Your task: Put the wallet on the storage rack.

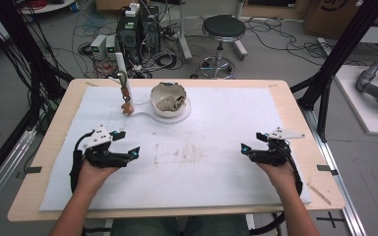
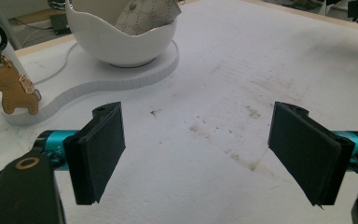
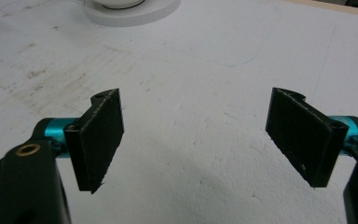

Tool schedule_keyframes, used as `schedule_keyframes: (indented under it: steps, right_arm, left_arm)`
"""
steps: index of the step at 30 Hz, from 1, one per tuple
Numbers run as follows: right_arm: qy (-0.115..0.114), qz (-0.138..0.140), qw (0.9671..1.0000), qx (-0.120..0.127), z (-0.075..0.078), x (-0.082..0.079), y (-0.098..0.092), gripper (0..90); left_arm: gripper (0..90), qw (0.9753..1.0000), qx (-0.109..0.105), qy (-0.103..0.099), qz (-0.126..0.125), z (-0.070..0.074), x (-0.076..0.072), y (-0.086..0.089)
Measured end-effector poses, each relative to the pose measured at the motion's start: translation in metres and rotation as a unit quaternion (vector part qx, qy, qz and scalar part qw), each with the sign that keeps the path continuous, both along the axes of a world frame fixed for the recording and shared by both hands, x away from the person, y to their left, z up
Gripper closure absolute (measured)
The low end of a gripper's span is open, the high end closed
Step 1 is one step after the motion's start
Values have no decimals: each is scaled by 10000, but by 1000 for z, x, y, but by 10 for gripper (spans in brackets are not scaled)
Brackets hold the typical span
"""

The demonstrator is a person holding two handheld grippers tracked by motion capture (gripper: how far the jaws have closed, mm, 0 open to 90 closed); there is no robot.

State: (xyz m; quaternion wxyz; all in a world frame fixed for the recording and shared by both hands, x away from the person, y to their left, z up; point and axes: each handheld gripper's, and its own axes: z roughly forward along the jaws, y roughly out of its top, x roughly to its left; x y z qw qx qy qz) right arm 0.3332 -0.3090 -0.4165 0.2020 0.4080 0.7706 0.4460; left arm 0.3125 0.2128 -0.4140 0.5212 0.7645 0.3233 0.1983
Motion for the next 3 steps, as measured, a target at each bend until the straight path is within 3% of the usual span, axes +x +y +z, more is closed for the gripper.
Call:
schedule_keyframes:
  steps: [3]
  right_arm:
    - [5,-17,10000,8,0,0,0,195]
  left_arm:
    - [186,10000,11,15,2,0,0,1]
